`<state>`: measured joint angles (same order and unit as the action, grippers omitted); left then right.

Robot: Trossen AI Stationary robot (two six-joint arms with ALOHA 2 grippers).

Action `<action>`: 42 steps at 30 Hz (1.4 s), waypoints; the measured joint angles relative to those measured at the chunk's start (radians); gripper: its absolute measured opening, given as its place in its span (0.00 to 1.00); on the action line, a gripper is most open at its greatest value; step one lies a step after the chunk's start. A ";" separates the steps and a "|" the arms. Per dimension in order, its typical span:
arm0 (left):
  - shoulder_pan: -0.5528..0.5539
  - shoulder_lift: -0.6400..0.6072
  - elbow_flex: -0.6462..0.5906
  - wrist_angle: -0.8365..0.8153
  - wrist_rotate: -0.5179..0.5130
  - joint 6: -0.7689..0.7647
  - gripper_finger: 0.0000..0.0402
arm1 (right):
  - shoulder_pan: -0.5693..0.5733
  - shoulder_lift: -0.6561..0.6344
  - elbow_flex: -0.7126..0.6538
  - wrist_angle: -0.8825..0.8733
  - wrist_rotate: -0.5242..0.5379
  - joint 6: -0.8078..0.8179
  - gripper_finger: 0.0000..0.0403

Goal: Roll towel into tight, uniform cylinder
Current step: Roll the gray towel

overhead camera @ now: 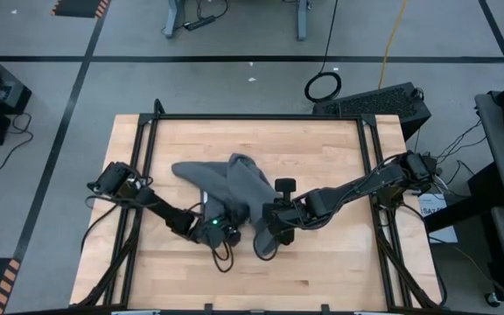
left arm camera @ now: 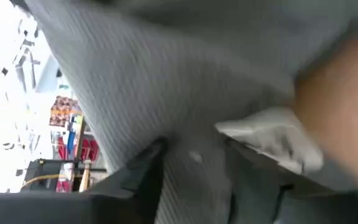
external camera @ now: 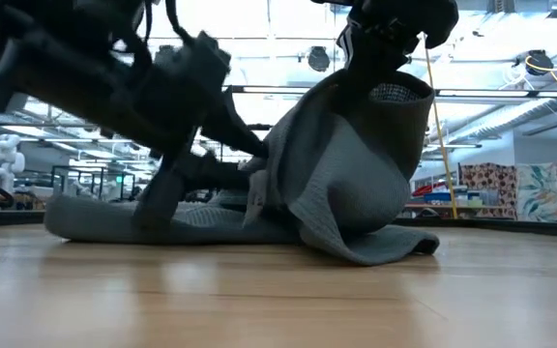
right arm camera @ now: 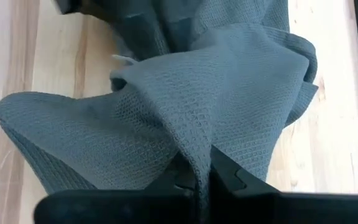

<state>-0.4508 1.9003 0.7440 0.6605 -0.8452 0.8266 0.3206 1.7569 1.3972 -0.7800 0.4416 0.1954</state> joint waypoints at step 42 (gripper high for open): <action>-0.071 -0.028 0.068 0.084 -0.186 -0.477 0.20 | 0.001 0.001 -0.001 0.046 0.057 0.081 0.01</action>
<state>-0.5214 1.8727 0.8124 0.7447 -1.0312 0.3498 0.3221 1.7576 1.3964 -0.7340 0.4988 0.2764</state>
